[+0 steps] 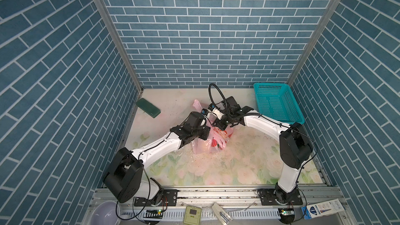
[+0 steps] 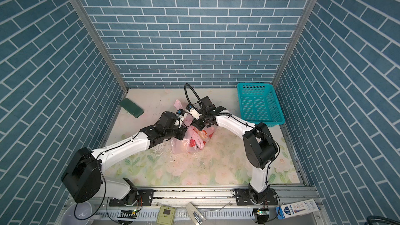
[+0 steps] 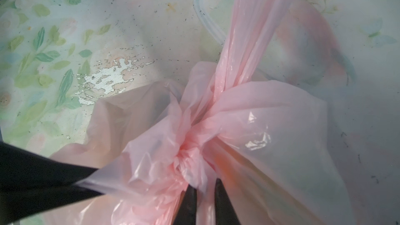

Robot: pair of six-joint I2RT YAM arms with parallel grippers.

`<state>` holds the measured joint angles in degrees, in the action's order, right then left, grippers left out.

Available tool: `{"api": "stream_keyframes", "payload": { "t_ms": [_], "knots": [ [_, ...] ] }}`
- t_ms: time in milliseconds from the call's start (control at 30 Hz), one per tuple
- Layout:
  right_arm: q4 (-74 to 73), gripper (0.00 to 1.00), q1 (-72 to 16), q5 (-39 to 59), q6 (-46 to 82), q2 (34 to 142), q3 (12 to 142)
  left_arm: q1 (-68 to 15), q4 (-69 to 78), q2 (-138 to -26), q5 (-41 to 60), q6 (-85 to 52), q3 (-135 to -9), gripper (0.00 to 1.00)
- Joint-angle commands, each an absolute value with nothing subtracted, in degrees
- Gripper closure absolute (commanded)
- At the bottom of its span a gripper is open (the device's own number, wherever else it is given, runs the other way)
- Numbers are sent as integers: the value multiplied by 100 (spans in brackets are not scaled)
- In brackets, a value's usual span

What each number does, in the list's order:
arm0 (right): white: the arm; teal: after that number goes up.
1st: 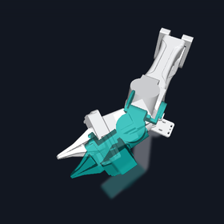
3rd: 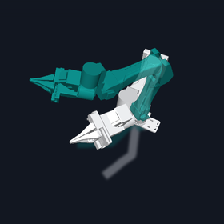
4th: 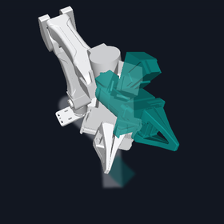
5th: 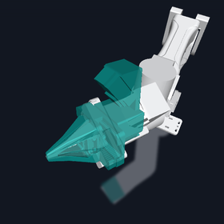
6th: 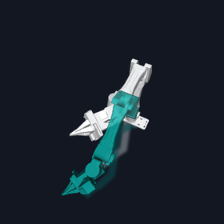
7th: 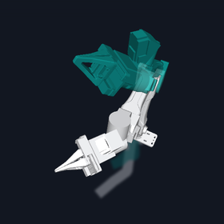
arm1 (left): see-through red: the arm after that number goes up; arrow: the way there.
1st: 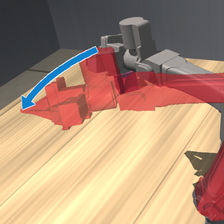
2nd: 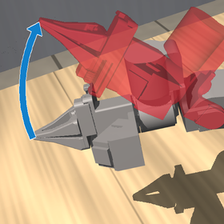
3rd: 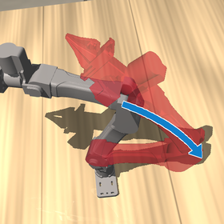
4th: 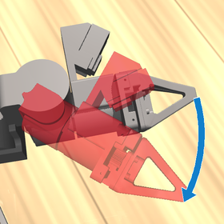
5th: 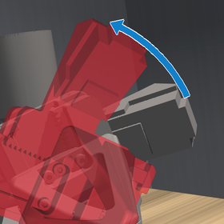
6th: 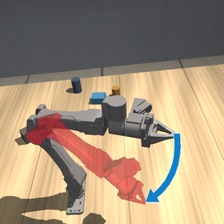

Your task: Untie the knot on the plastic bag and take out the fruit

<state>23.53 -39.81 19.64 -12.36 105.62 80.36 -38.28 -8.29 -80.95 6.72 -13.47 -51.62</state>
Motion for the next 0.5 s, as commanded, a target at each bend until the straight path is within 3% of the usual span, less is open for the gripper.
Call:
{"api": "stream_keyframes", "payload": {
  "t_ms": [0, 67, 467],
  "knots": [
    [2357, 93, -3960, 1991, -1452, 10487, 7848, -3858, -877, -7909, 660, -1241, -5067, 100],
    [2378, 100, -3956, 1938, -1466, 10450, 7830, -3854, -907, -7861, 651, -1214, -5041, 100],
    [2433, 100, -3643, 1707, -1278, 9714, 7346, -3858, -1149, -7398, 459, -1022, -4717, 100]
  ]
}}
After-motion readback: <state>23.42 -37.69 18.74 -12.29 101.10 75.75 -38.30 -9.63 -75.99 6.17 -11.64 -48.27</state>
